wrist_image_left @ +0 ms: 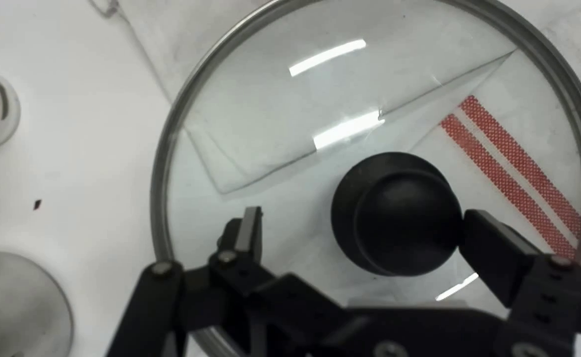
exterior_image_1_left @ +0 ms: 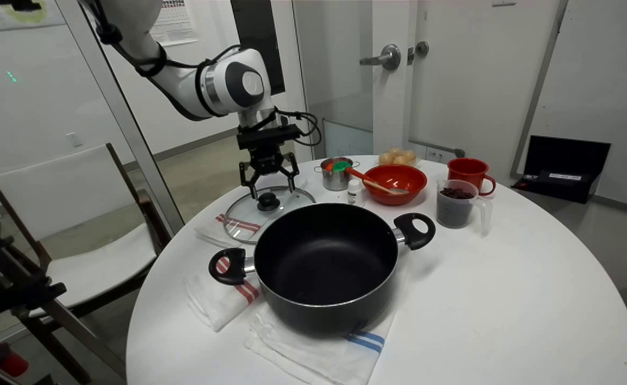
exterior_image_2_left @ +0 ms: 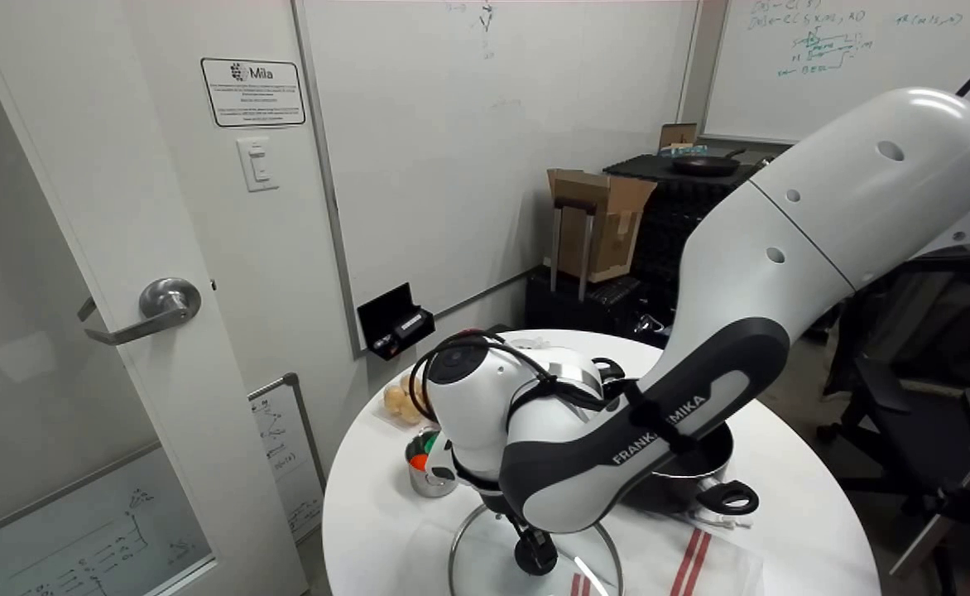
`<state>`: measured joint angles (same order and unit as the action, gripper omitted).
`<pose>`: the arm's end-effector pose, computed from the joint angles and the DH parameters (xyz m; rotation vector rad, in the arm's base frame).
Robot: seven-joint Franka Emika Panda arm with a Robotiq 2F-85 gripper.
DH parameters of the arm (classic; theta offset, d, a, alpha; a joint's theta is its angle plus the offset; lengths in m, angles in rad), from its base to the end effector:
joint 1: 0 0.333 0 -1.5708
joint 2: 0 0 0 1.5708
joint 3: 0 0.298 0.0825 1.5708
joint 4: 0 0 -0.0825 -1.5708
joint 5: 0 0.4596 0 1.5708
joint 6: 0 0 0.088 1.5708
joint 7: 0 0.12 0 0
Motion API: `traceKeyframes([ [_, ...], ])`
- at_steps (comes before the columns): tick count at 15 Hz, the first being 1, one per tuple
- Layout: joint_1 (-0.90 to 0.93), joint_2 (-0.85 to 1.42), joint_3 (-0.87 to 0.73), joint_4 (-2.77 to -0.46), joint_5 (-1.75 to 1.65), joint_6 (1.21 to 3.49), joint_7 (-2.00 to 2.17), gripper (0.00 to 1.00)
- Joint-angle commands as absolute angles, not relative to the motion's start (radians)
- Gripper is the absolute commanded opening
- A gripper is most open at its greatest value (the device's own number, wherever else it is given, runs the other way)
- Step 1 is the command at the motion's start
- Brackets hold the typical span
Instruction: Cover the pot
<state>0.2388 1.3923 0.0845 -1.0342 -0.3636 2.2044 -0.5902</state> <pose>0.7044 0.2055 -0.1220 2.5341 1.5554 -0.3527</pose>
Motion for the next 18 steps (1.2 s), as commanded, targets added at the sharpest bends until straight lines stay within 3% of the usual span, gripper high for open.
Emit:
traceKeyframes([
  [1, 0.233, 1.424, 0.084, -0.973, -0.355, 2.17, -0.624, 1.0],
  [2, 0.233, 1.425, 0.084, -0.971, -0.354, 2.164, -0.623, 1.0],
  [3, 0.231, 1.424, 0.085, -0.972, -0.353, 2.164, -0.626, 0.75],
  [5, 0.23, 1.424, 0.086, -0.968, -0.351, 2.156, -0.628, 0.66],
  [10, 0.227, 1.425, 0.088, -0.952, -0.344, 2.131, -0.629, 0.27],
  [18, 0.201, 1.351, 0.101, -1.023, -0.348, 2.144, -0.615, 0.25],
])
